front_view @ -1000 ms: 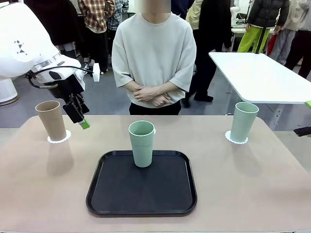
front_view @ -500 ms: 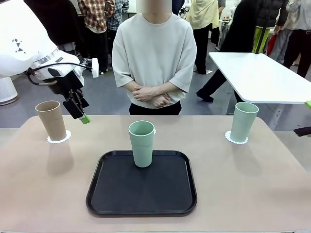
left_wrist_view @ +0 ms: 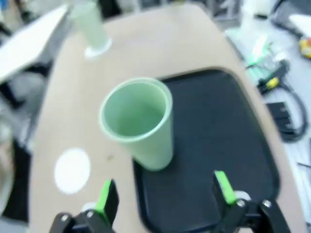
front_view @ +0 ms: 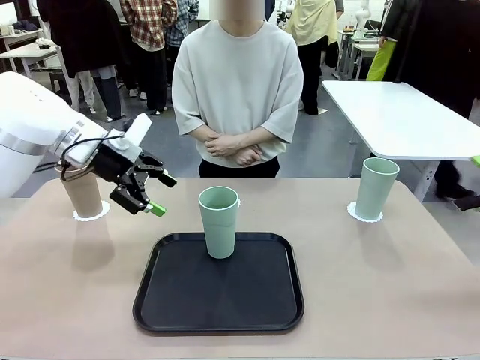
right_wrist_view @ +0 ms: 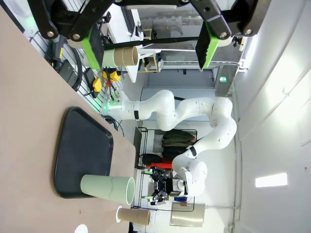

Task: Place coasters on the table and set cups on them.
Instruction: Take one Reusable plastic cup from the Flat Tray and place it on a coaster set by the human.

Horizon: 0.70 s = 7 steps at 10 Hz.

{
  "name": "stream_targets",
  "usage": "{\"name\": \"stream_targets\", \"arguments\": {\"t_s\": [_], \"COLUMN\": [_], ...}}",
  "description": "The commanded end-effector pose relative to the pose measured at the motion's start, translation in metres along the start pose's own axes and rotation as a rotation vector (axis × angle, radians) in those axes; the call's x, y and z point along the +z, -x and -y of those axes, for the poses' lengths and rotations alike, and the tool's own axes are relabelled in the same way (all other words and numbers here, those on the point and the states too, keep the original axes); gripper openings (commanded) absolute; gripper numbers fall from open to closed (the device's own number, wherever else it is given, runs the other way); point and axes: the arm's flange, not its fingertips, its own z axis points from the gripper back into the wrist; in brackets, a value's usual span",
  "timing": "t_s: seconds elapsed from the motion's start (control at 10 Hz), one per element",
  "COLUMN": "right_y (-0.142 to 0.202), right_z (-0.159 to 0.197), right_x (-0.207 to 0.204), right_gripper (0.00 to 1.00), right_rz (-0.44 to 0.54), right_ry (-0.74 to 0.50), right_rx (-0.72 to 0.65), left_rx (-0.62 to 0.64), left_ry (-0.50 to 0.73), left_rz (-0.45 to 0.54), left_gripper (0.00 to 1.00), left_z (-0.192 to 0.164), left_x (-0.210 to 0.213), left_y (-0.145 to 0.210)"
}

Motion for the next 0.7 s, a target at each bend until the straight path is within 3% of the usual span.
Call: {"name": "stream_targets", "arguments": {"t_s": [0.0,0.4,0.6], "right_y": [0.001,0.001,0.001], "right_z": [-0.001,-0.001,-0.001], "right_x": [0.000,0.000,0.000], "right_gripper": [1.00,1.00,1.00], "right_rz": [0.000,0.000,0.000], "right_ry": [0.001,0.001,0.001], "right_rx": [-0.016,-0.016,-0.016], "left_rx": [0.021,0.112,0.107], "left_ry": [0.159,0.002,-0.071], "left_rz": [0.086,0.169,0.129], "left_gripper": [1.00,1.00,1.00], "left_z": [-0.019,-0.022,-0.011], "left_x": [0.007,-0.028,-0.042], "left_y": [0.039,0.062,0.057]}}
